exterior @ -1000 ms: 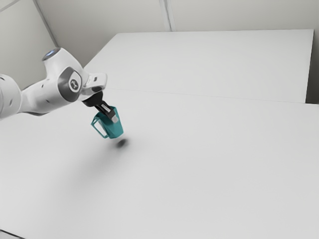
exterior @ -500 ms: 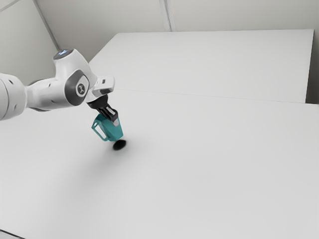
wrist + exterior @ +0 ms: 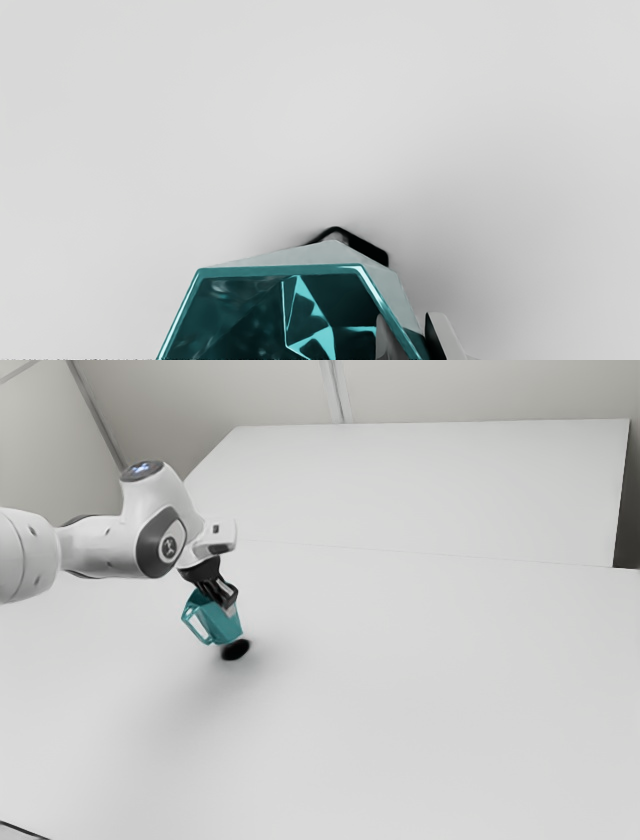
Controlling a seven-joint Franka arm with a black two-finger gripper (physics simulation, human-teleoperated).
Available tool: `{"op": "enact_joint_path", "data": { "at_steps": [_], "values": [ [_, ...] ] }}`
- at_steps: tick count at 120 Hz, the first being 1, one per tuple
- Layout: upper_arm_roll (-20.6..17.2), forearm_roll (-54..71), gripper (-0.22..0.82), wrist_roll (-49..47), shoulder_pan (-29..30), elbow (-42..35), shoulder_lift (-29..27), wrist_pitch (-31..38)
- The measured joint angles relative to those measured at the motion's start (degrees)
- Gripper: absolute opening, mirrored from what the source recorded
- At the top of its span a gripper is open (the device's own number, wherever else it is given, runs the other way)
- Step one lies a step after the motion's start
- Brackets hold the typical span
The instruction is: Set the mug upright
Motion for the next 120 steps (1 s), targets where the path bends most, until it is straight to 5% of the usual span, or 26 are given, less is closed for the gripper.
{"op": "enact_joint_path", "data": {
  "at_steps": [76, 100, 120],
  "values": [
    [0.00, 0.66, -0.14, -3.63, -0.35, 0.57, 2.71, 0.94],
    [0.00, 0.42, 0.26, -3.92, -0.44, 0.57, 2.65, 0.96],
    [0.00, 0.36, 0.45, -4.12, -0.44, 0.58, 2.60, 0.97]
  ]
}}
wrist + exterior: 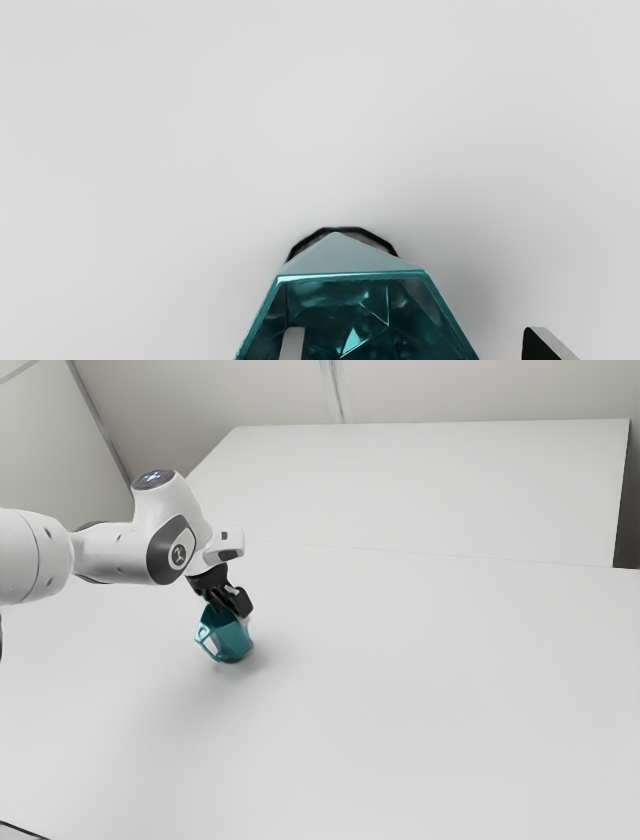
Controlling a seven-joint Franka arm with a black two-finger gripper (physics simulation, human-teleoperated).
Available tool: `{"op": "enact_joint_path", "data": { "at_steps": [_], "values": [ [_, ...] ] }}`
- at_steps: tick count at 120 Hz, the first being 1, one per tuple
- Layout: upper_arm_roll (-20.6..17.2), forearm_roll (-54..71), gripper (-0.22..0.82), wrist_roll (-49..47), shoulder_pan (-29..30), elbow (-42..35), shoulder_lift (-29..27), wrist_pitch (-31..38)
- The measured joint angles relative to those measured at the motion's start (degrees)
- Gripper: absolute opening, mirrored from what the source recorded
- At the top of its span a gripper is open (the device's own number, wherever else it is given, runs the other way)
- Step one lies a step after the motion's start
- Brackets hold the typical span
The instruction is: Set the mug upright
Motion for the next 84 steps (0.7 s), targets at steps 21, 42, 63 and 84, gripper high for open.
{"op": "enact_joint_path", "data": {
  "at_steps": [21, 42, 63, 84],
  "values": [
    [0.00, -0.03, 0.54, -0.16, 0.00, 0.02, -0.10, -0.03],
    [0.00, -0.24, 0.57, -0.44, 0.00, 2.38, -2.18, -1.68],
    [-0.14, -0.60, 0.59, -3.14, 0.02, 14.13, -4.72, -13.57],
    [-0.12, -0.79, 0.60, -6.29, -0.07, 22.42, -4.95, -26.10]
  ]
}}
